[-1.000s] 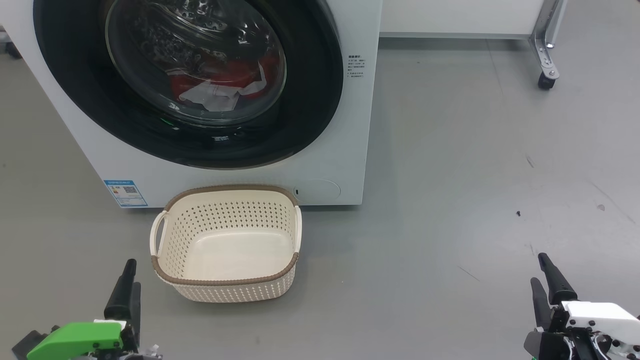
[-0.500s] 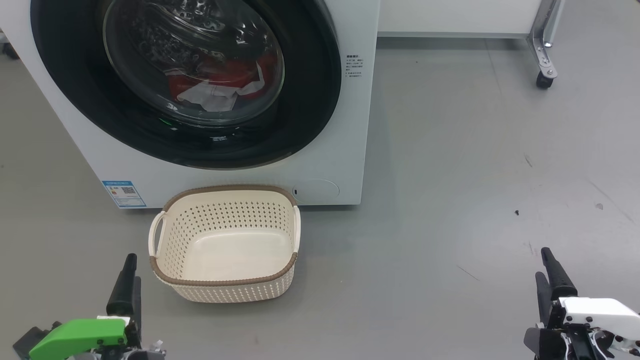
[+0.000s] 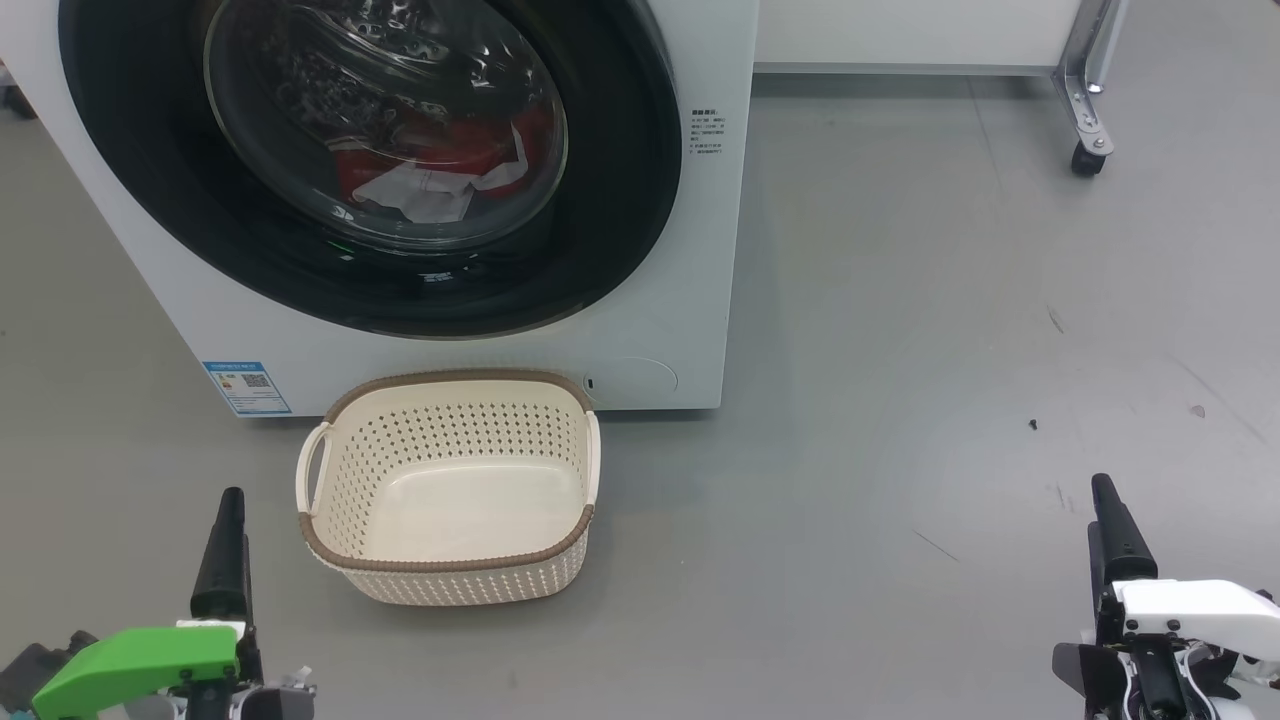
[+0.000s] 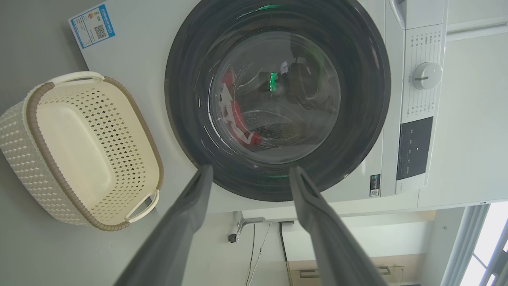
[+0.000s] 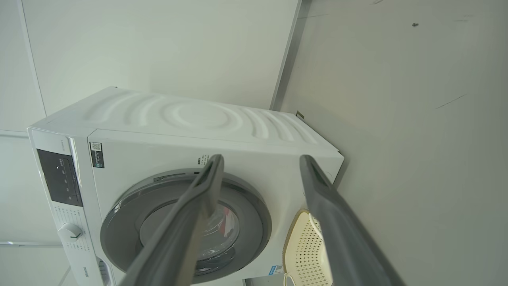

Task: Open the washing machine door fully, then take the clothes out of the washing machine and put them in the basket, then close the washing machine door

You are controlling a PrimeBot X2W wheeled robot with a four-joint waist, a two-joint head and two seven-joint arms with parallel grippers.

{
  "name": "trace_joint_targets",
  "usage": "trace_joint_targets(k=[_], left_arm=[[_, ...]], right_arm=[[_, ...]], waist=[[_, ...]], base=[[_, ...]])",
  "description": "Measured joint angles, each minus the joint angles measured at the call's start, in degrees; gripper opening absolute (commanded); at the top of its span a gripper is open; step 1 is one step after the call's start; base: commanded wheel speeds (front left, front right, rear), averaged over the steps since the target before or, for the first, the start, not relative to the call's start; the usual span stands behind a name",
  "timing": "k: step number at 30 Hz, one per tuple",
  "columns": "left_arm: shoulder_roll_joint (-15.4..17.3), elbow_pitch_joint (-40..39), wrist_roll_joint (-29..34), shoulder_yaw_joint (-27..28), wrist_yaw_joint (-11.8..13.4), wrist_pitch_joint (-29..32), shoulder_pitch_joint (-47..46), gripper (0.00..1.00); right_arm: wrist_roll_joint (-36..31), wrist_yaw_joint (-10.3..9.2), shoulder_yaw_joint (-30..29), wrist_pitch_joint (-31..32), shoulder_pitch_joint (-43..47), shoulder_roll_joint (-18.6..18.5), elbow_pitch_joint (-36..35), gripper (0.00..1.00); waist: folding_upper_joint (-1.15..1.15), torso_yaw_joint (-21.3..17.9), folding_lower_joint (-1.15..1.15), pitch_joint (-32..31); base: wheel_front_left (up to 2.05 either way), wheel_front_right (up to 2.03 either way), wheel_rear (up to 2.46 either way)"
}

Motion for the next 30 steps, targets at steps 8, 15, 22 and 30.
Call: trace_joint_targets(k=[8,15,22,30], left_arm=[[0.04,-1.85,5.57,0.14,0.00,-1.75,-0.02,1.00],[0.11,-3.38,12.15,0.12,0.00,-2.86,-0.02,1.00],[0.16,-4.11,20.97,-0.22,0.35,-4.09,-0.02,1.00],[0.22,-5.61,31.18,-2.32,1.37,-5.81,-0.01,1.00]], right_arm=[[-5.63,0.01,0.54,-1.55,-0.59,-0.75,-1.71,1.00],[-11.84,0.01,1.51,-2.82,-1.15,-1.41,-3.09,1.00],[-18.01,0.01,2.46,-4.05,-1.17,-1.93,-3.83,1.00],[-27.05,-0.54,4.56,-5.38,-1.17,-2.88,-4.53,1.00]], waist=[[0.00,-0.04,0.00,-0.03],[0.00,-0.17,0.00,-0.17],[0.00,-0.30,0.00,-0.31],[0.00,-0.51,0.00,-0.42]], base=[[0.00,0.00,0.00],[0.00,0.00,0.00],[0.00,0.00,0.00],[0.00,0.00,0.00]])
